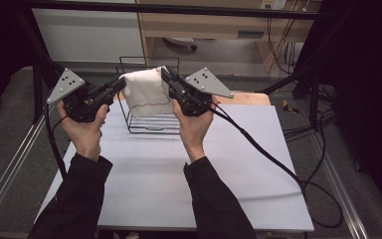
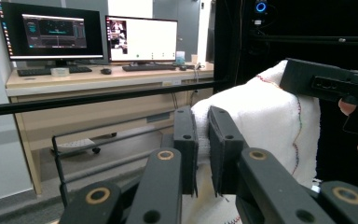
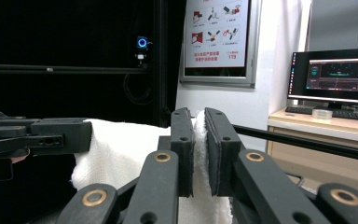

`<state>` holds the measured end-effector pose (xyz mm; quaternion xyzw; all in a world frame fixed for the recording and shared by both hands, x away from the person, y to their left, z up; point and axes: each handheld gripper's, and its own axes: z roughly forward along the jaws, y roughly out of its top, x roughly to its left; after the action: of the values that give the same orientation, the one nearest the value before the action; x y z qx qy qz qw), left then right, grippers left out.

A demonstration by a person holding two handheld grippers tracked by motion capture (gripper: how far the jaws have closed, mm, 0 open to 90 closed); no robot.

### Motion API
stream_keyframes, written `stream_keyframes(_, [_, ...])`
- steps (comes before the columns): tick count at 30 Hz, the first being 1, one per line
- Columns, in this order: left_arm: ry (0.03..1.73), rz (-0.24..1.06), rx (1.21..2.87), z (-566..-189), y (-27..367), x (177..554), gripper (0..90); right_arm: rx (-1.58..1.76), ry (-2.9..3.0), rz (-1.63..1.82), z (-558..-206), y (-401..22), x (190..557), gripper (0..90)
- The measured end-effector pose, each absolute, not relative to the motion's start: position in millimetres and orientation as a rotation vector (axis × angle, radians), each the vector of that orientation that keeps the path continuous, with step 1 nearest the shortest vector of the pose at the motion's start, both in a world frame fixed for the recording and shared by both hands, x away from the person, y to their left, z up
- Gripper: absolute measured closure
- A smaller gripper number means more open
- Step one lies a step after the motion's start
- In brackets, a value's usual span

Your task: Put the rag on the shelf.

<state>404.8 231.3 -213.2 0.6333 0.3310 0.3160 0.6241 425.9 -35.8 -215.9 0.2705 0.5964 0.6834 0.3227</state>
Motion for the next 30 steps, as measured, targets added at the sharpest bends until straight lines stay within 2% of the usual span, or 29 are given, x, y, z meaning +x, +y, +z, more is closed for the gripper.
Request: stream_keyframes(30, [0.762, 0.764, 1.44, -168, 243, 455, 82.6, 0.716, 1.525, 1.779, -176, -17, 473, 82.4])
